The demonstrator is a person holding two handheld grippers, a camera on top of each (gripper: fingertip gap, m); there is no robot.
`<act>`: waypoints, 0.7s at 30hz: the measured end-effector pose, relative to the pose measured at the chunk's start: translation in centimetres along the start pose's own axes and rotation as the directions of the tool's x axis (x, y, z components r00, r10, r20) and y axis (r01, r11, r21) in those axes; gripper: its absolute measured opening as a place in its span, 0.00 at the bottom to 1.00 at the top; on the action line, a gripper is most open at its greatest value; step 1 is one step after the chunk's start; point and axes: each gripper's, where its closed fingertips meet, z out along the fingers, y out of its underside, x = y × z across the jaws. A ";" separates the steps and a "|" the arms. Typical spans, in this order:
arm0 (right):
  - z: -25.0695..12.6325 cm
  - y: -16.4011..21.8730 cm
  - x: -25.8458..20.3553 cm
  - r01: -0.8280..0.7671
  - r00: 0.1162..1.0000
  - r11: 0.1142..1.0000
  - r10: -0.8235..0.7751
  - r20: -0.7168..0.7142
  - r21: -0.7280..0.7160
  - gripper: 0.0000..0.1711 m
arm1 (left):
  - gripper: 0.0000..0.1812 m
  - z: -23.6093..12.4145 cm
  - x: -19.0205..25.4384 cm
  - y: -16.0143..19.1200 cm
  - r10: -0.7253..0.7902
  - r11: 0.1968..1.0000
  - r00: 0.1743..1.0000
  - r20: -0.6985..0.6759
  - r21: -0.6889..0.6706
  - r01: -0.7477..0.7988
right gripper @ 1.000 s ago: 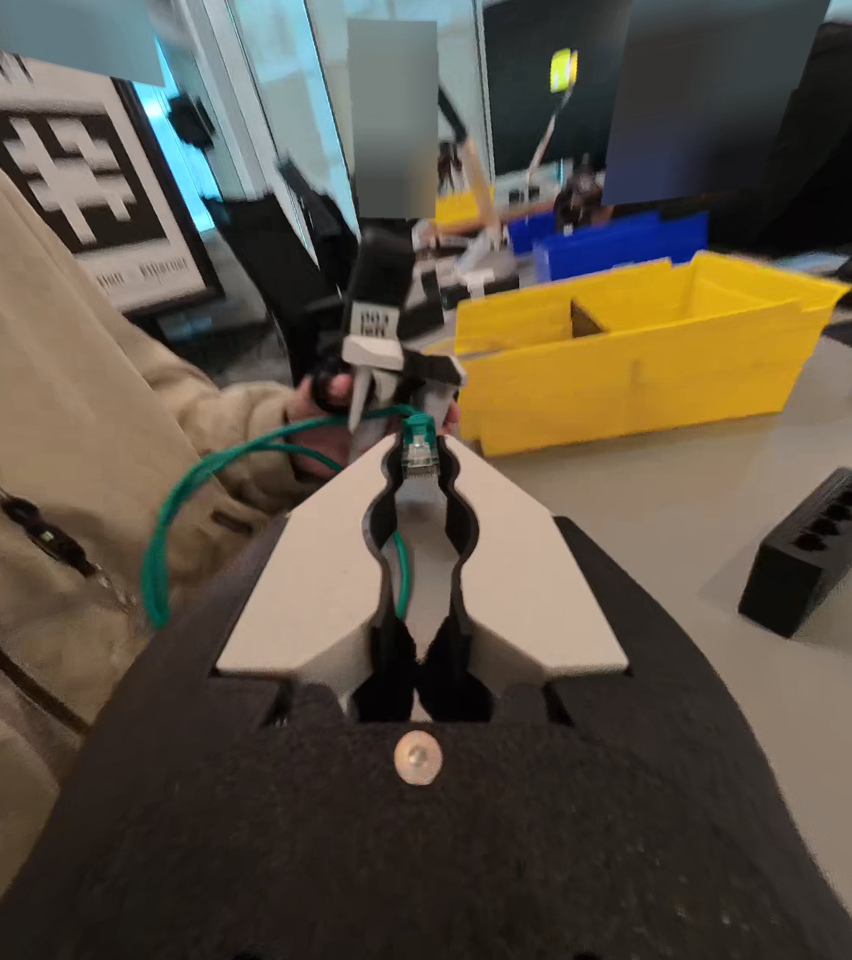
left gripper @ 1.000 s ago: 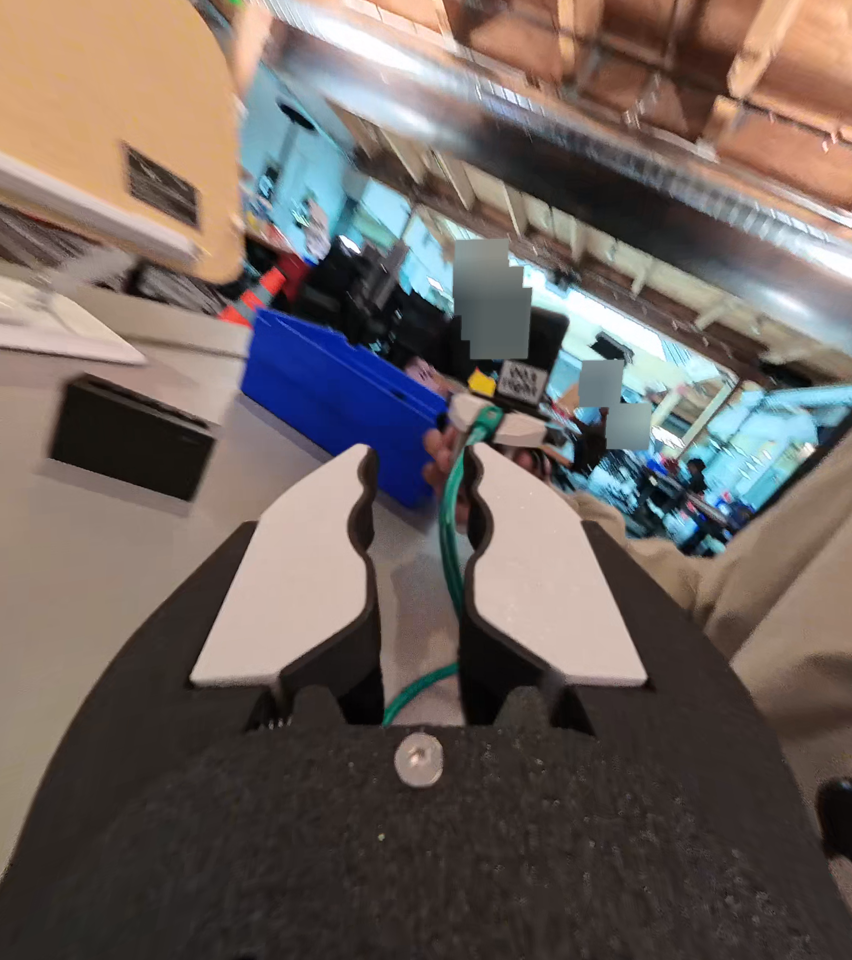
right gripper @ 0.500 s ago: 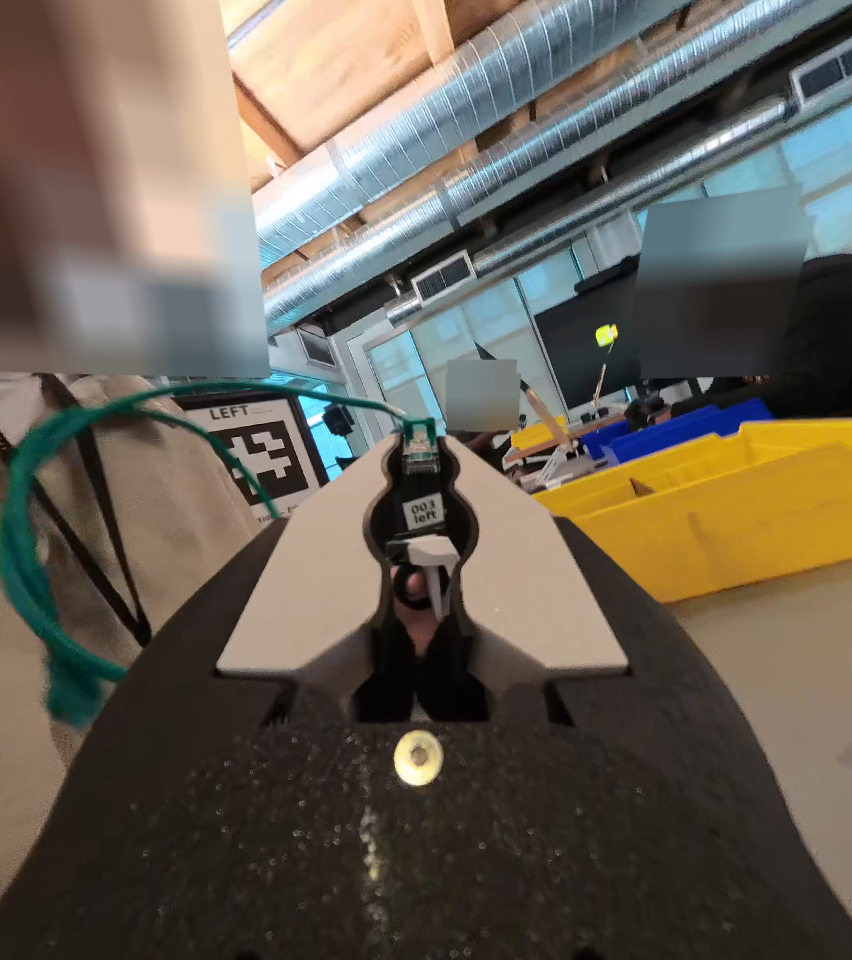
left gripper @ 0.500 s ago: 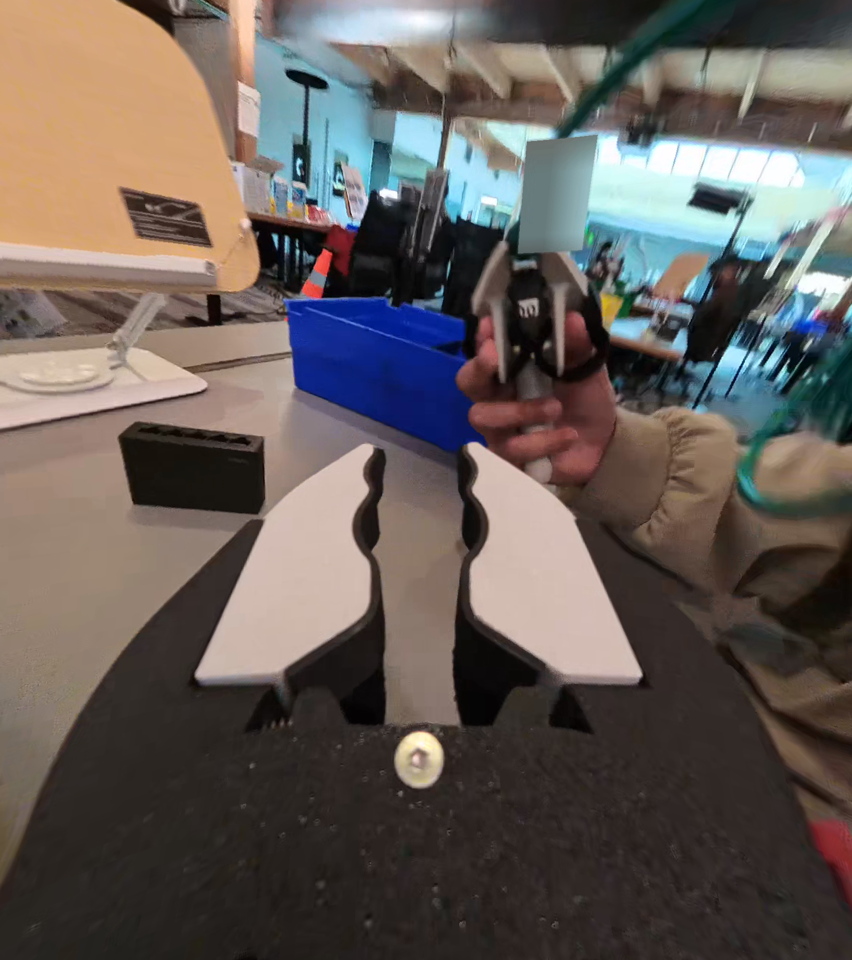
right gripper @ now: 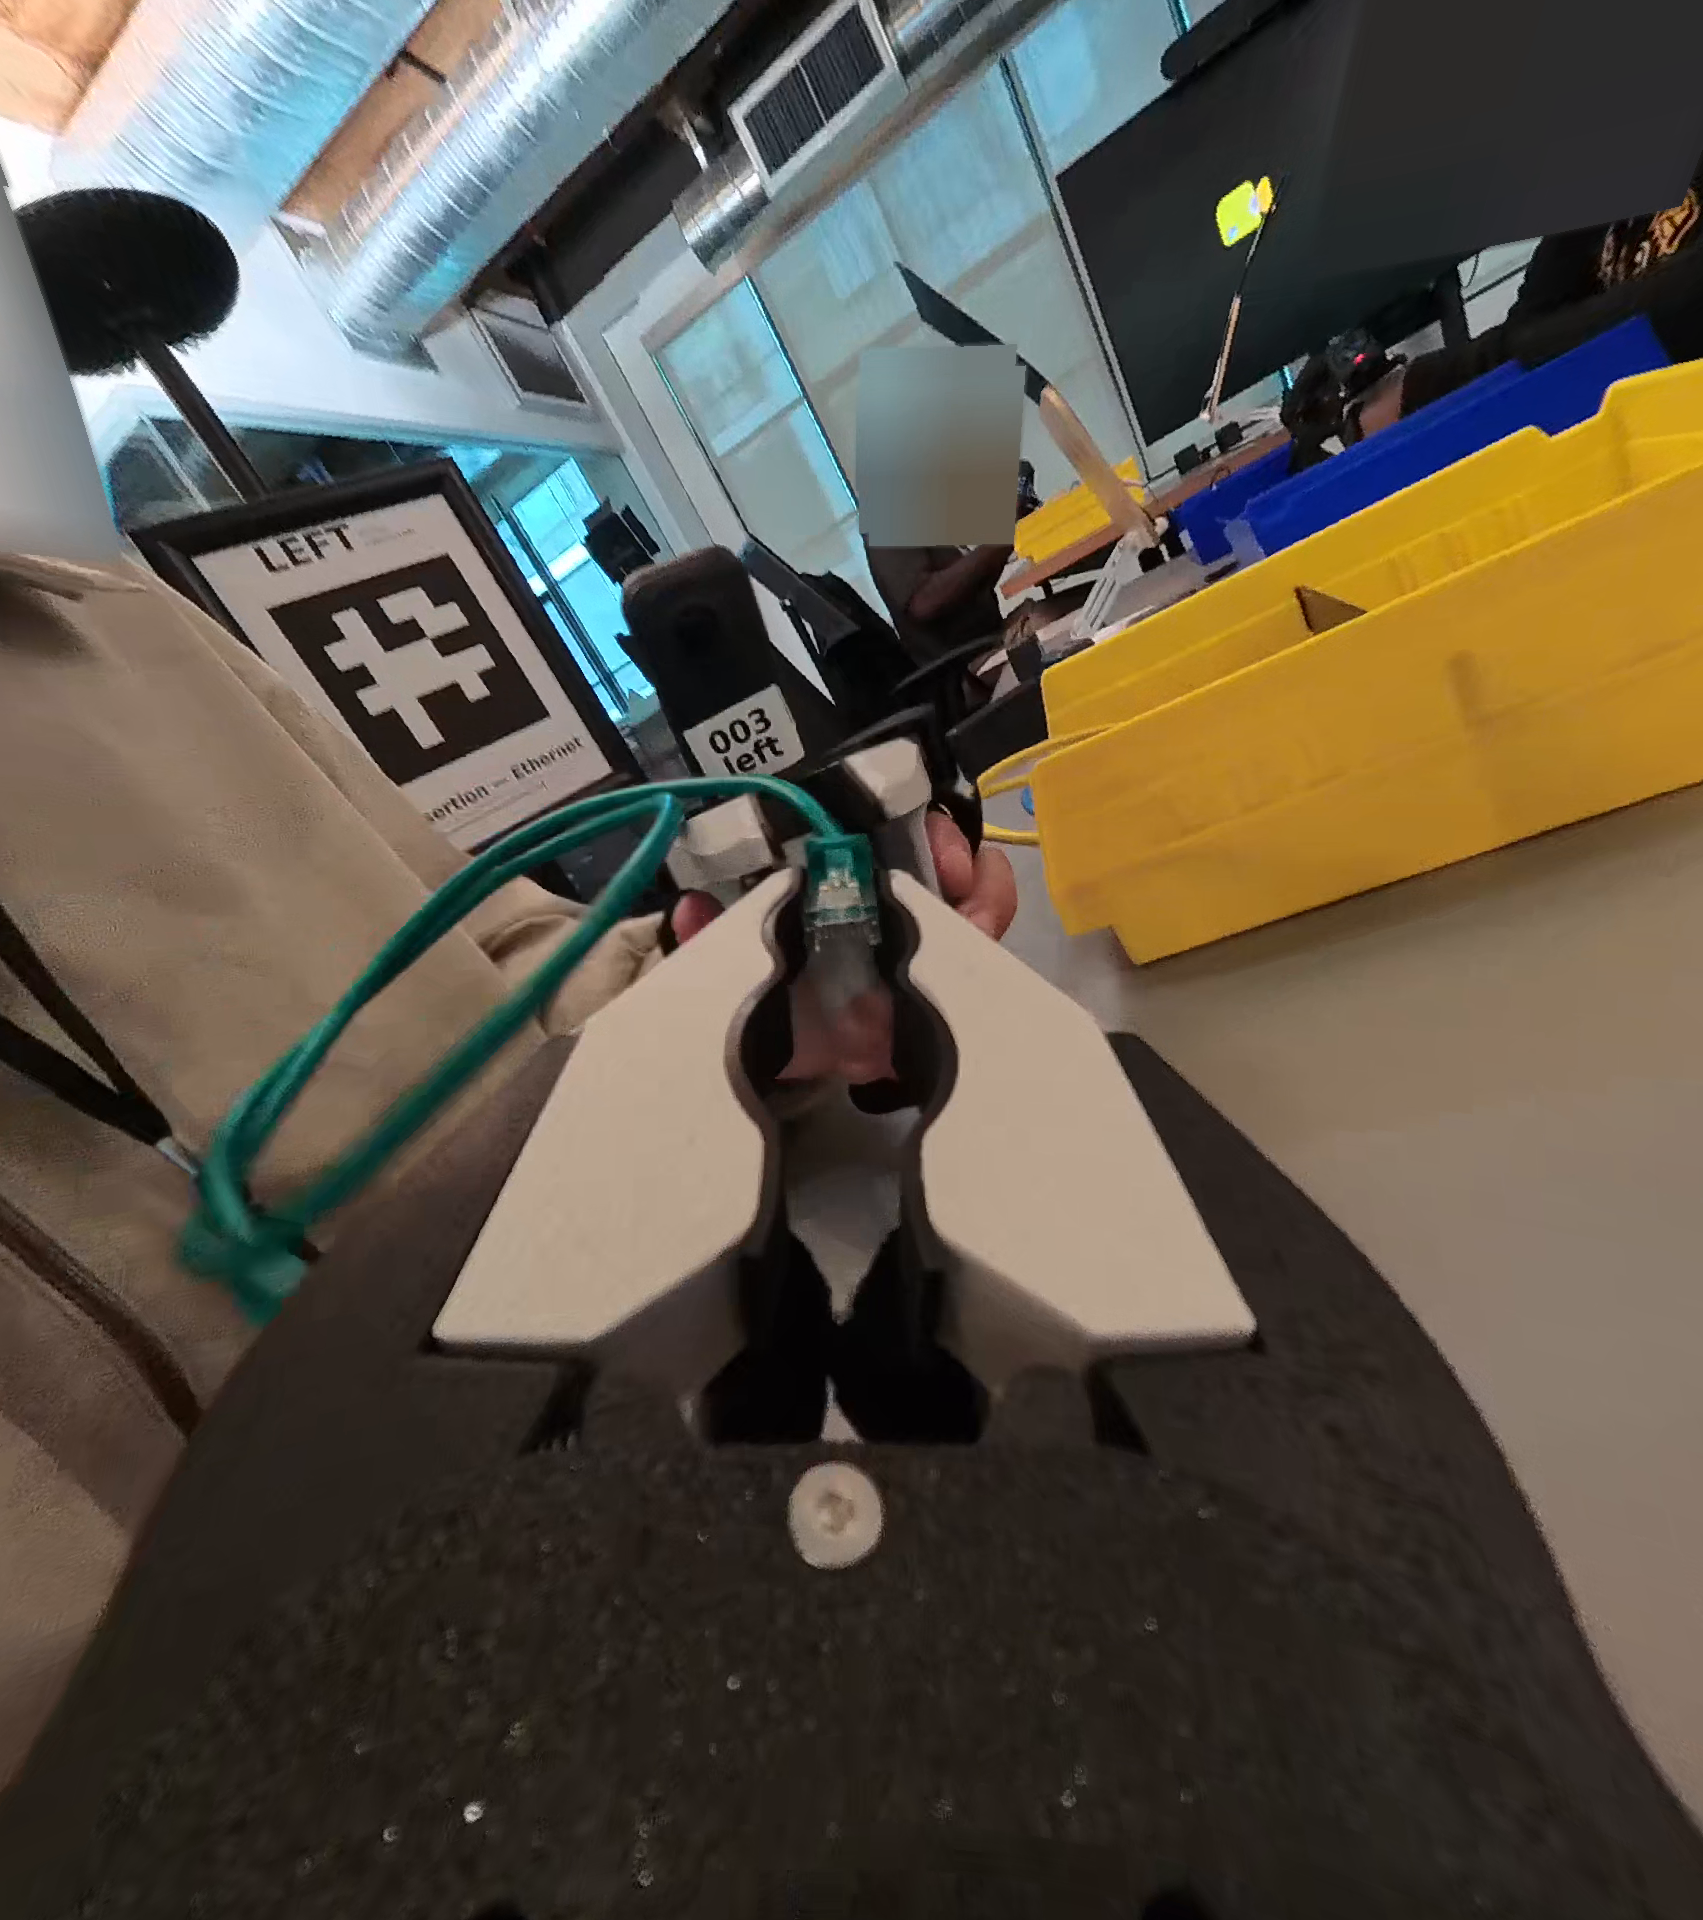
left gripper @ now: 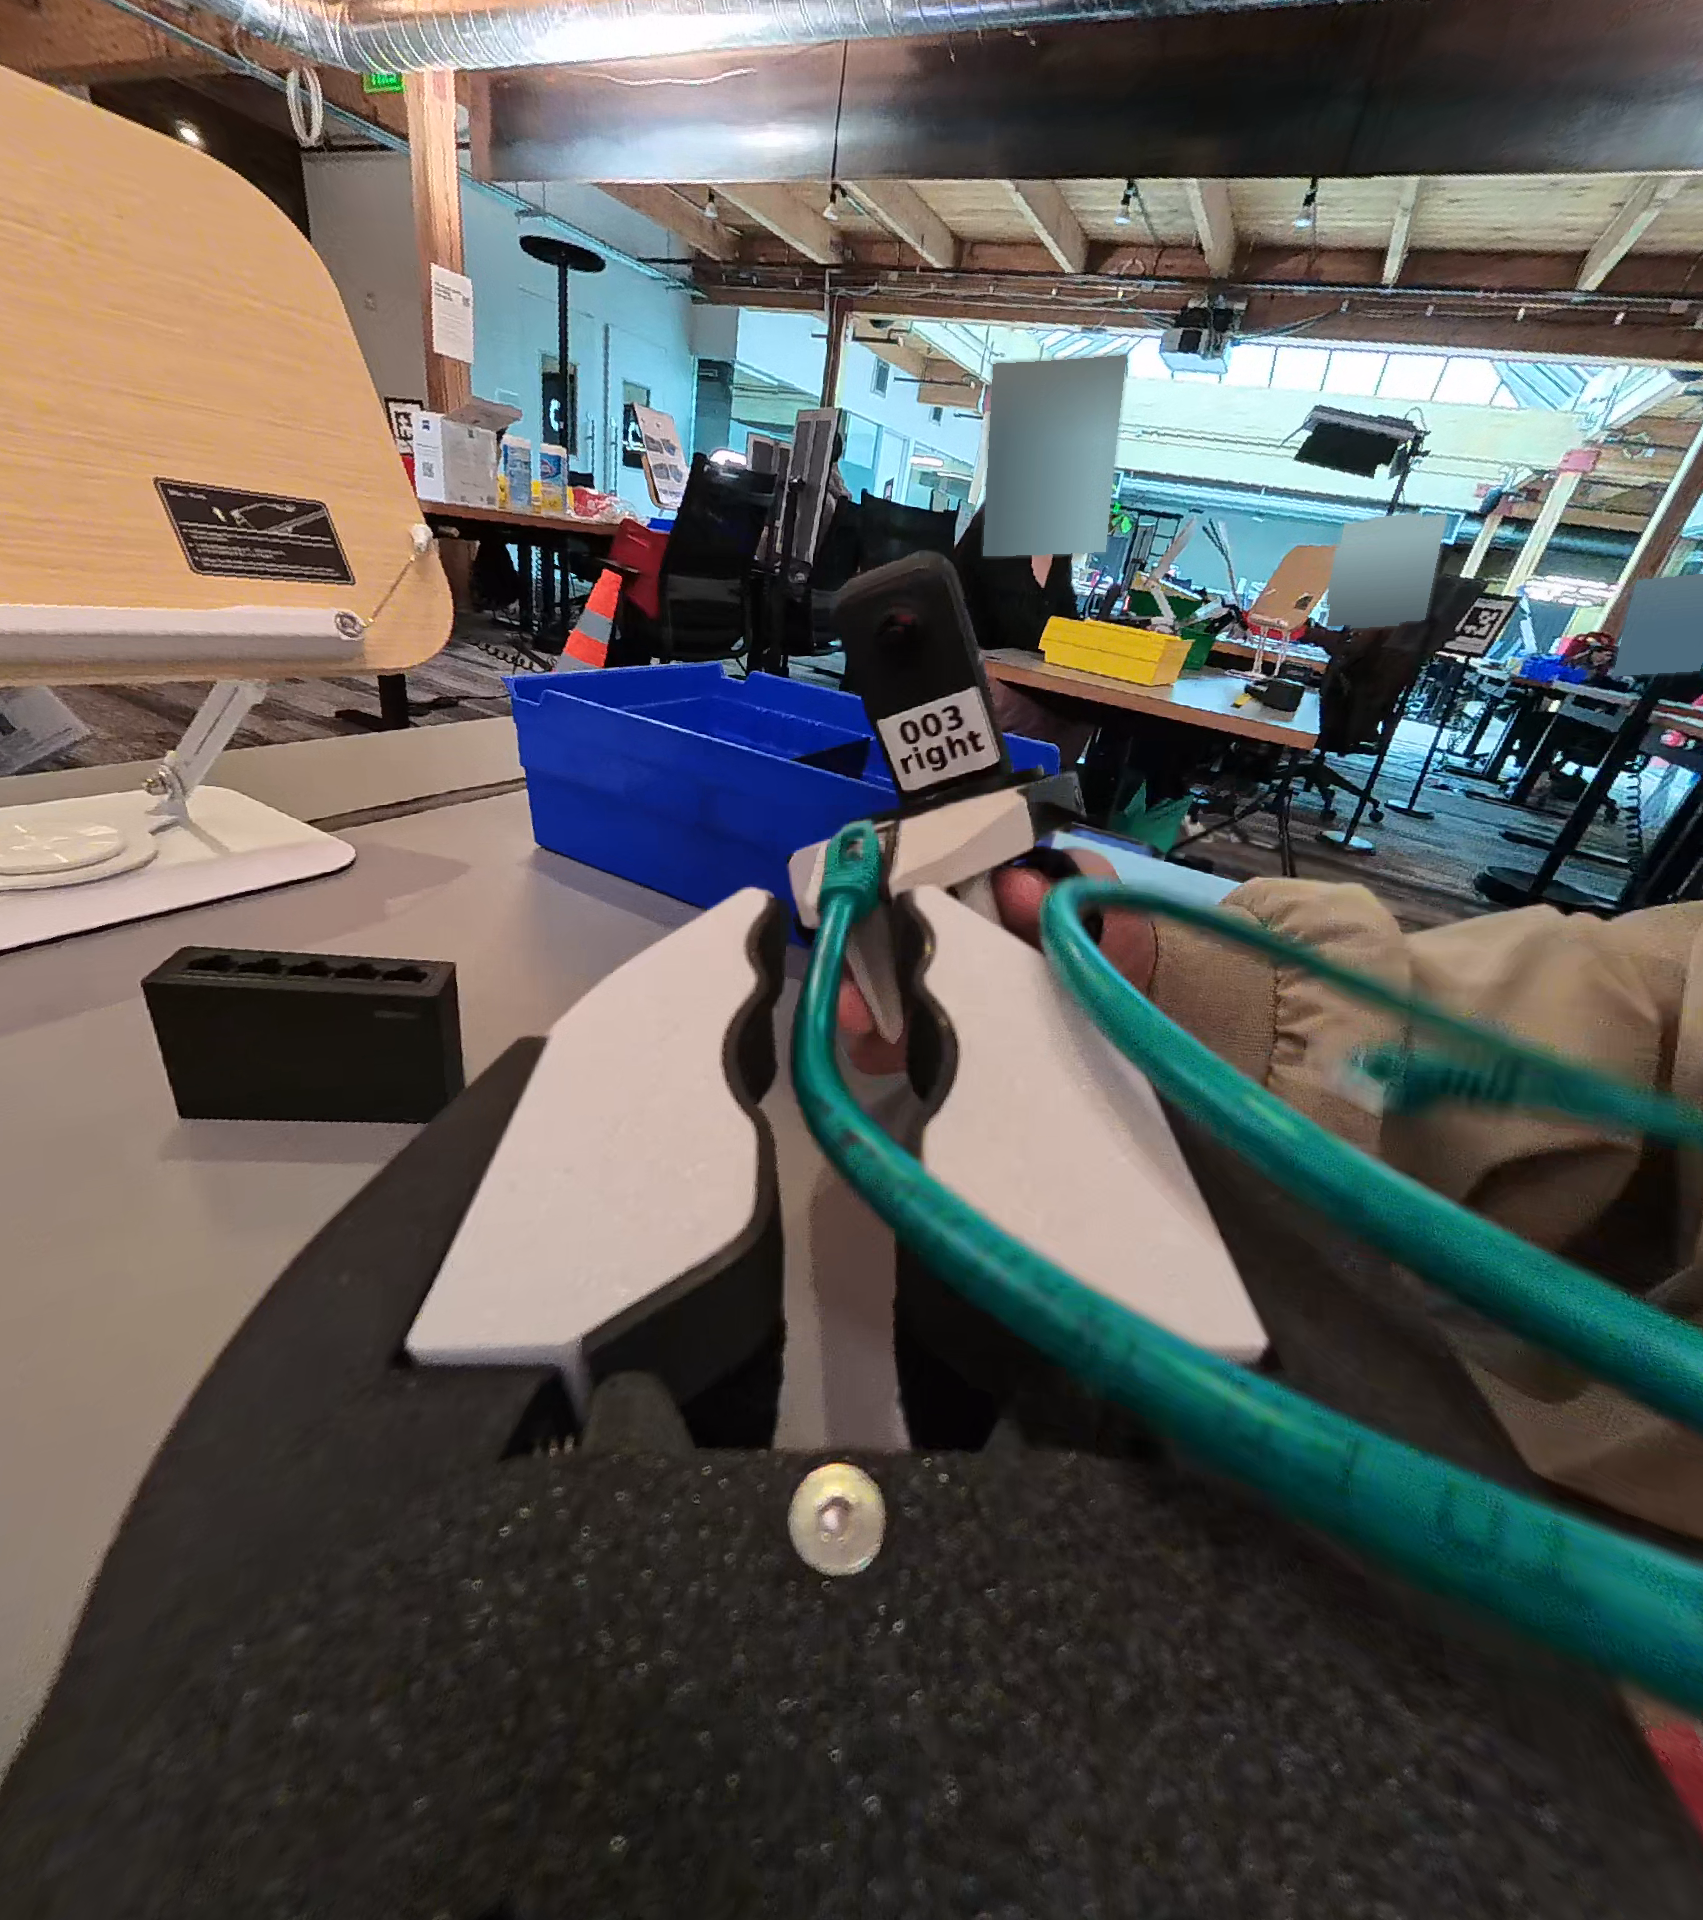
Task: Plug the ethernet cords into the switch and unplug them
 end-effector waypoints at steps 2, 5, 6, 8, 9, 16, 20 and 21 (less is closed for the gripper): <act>0.0 0.0 -0.1 0.008 1.000 1.000 -0.008 0.003 0.006 0.07 | 0.07 0.0 0.1 0.3 0.008 1.000 1.000 -0.003 -0.020 -0.008; 0.1 0.0 0.0 0.022 1.000 1.000 -0.022 0.001 0.017 0.07 | 0.05 0.0 -0.3 0.6 0.027 0.999 0.999 0.019 -0.041 -0.027; 0.1 -0.1 0.0 0.017 1.000 0.999 -0.017 0.003 0.028 0.07 | 0.06 -0.1 -0.4 0.7 0.029 0.998 0.999 0.022 -0.048 -0.028; 0.2 0.0 0.1 -0.006 1.000 0.999 0.005 0.011 0.035 0.07 | 0.06 -0.1 -0.5 0.9 0.021 0.998 1.000 0.023 -0.052 -0.020; 0.3 0.1 0.1 -0.010 1.000 0.999 0.009 0.013 0.034 0.07 | 0.06 -0.2 -0.5 0.9 0.016 0.998 1.000 0.024 -0.053 -0.015; 0.5 0.3 0.8 -0.058 0.998 0.997 0.058 0.007 0.060 0.07 | 0.03 -0.2 -0.8 1.3 0.007 0.995 1.000 0.026 -0.104 -0.004; 0.4 0.4 2.5 0.013 0.990 1.000 -0.013 -0.144 -0.001 0.21 | 0.03 -1.2 -2.4 1.1 0.057 0.989 0.994 0.098 -0.141 -0.043; 0.2 0.4 3.5 0.036 0.974 0.999 -0.043 -0.221 -0.034 0.25 | 0.03 -1.8 -3.1 0.9 0.066 0.988 0.989 0.136 -0.150 -0.045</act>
